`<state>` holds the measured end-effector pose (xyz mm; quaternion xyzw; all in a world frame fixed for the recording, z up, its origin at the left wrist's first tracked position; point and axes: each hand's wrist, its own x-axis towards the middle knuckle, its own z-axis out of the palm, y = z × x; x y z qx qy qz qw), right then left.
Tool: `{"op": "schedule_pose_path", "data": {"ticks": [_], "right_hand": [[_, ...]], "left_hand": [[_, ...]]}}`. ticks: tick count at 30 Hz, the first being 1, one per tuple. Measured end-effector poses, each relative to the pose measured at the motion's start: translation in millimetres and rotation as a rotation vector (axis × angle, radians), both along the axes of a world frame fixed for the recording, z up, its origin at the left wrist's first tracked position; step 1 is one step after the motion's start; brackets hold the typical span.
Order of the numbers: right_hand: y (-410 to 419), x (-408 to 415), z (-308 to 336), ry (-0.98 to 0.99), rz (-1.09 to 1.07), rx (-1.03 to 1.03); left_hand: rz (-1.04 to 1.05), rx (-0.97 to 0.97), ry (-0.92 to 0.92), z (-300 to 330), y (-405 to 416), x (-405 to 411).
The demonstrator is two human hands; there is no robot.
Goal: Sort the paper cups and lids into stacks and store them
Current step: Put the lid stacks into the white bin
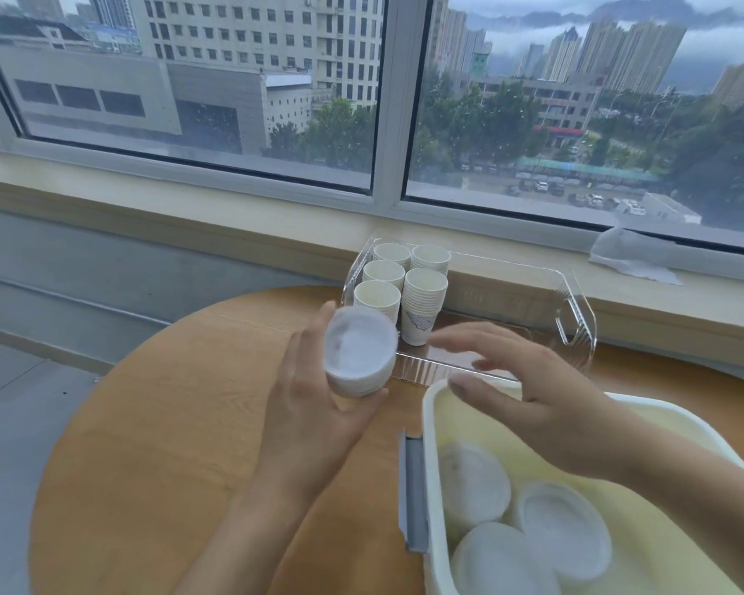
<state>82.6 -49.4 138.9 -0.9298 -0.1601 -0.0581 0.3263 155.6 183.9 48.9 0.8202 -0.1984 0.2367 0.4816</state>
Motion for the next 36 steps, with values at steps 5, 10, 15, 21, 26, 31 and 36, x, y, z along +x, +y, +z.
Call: {"op": "schedule_pose_path", "data": {"ticks": [5,10,15,21,26,31,36], "right_hand": [[5,-18,20,0.07,-0.003,0.396],[-4,-45,35,0.16,0.022,0.636],[-21,-72,39,0.244,0.046,0.734],[-42,-98,38,0.31,-0.005,0.66],[-61,-110,30,0.449,-0.041,0.549],[-91,-123,32,0.621,-0.171,0.281],[-91,-124,32,0.864,-0.172,-0.036]], "left_hand": [[-0.117,0.045,-0.151,57,-21,-44],[-0.179,0.04,-0.138,73,-35,-70],[-0.31,0.043,-0.064,76,-45,-92],[-0.42,0.138,-0.024,74,-56,-107],[-0.516,0.276,0.017,64,-56,-112],[-0.465,0.308,0.02,45,-44,-106],[-0.431,0.335,0.043,27,-39,-103]]}}
